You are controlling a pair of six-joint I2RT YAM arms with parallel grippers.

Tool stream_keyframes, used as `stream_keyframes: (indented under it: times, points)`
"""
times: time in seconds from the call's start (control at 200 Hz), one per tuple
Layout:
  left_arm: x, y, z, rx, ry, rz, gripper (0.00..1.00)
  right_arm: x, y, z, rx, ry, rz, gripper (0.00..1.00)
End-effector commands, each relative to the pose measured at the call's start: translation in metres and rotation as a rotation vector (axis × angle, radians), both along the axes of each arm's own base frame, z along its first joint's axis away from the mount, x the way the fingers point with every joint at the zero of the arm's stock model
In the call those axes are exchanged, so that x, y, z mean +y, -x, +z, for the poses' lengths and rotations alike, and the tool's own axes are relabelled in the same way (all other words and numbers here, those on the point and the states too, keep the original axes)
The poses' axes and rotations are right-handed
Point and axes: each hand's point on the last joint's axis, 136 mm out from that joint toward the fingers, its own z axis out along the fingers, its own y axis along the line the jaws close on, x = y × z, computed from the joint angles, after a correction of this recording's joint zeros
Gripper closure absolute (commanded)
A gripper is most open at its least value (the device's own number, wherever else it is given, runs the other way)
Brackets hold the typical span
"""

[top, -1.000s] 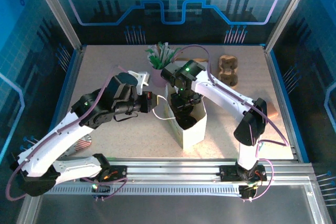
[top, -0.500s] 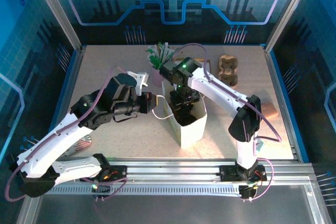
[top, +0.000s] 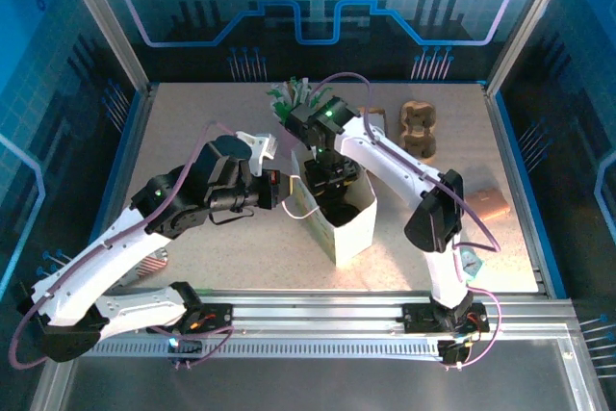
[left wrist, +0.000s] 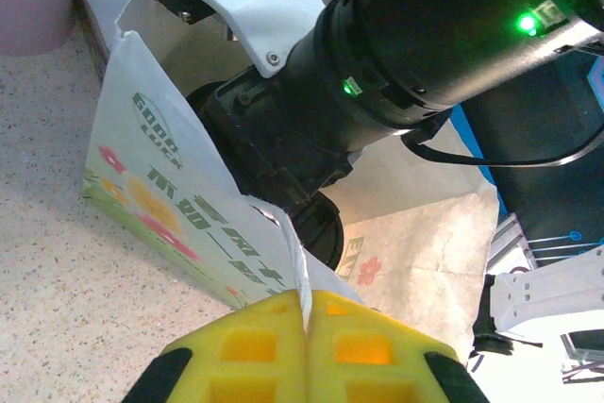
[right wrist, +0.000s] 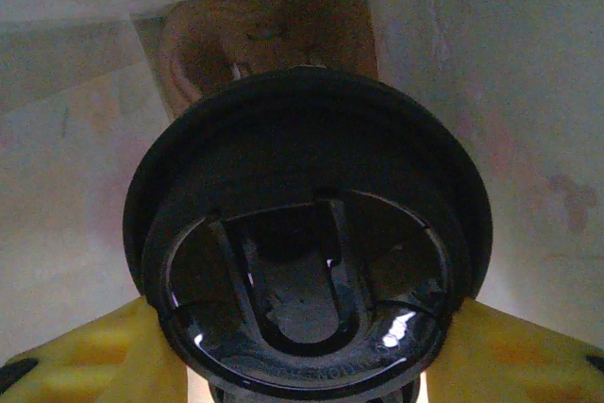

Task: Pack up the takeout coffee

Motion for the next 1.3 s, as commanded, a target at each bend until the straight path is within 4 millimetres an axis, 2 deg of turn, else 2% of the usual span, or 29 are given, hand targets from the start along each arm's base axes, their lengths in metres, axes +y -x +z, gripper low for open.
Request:
stream_keyframes:
  times: [0.0,0.45,1.296]
  points:
    - [-0.006,0.005,0.005,-0.023,0.032,-0.039,1.0,-0.001,0.001,0.0,0.027,0.021,-0.008,0.5]
    - [-0.004,0.007,0.002,-0.027,0.036,-0.043,1.0,0.003,-0.005,-0.011,0.052,0.048,0.006,0.5]
    - [-0.006,0.009,0.001,-0.026,0.036,-0.054,1.0,0.007,-0.009,-0.015,0.052,0.053,0.021,0.51]
